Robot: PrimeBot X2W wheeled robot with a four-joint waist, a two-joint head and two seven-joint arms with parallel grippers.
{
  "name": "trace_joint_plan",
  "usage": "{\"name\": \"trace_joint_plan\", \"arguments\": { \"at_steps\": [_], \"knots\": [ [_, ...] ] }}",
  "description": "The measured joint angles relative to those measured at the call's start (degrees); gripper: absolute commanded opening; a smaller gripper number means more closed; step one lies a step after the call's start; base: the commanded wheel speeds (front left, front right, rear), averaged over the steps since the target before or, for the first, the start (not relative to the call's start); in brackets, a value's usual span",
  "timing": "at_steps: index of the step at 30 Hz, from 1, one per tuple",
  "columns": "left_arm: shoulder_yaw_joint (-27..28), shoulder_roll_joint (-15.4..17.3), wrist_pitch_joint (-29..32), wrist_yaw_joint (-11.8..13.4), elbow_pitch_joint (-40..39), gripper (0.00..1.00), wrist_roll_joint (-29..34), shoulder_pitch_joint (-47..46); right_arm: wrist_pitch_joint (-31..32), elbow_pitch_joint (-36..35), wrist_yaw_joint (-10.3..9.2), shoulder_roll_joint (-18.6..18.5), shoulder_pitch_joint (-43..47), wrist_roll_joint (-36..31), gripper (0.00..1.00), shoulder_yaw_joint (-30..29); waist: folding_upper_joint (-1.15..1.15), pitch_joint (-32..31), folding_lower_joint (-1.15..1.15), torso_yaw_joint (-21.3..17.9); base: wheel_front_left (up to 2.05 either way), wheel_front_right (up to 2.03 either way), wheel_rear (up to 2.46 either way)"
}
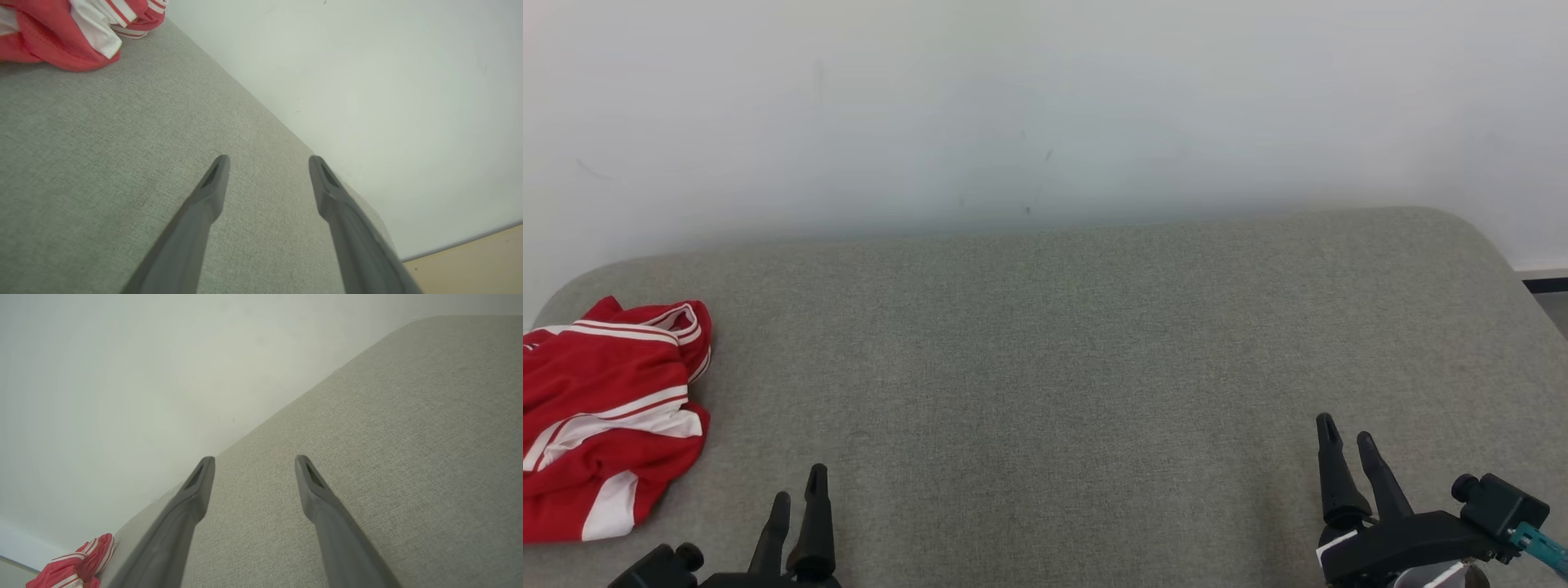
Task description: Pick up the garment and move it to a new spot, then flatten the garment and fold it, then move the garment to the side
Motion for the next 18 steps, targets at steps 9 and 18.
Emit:
{"name": "trace_joint_plan", "arguments": {
  "at_steps": [9, 18],
  "knots": [
    [-0.9, 0.18, -1.43, 0.53, 0.29, 1.0, 7.59, -0.02, 0.05, -0.25, 0.0, -0.01, -0.21, -7.32, 1.0, 0.92, 0.0, -0.39, 0.0, -0.15, 0.0, 0.0, 0.0],
    [-1.6, 0.51, -2.87, 1.31, 0.41, 1.0, 14.25, -0.02, -0.04, -0.1, 0.0, -0.02, -0.19, -12.88, 1.0, 1.26, 0.0, -0.93, -0.01, -0.21, 0.0, 0.0, 0.0]
  ]
}}
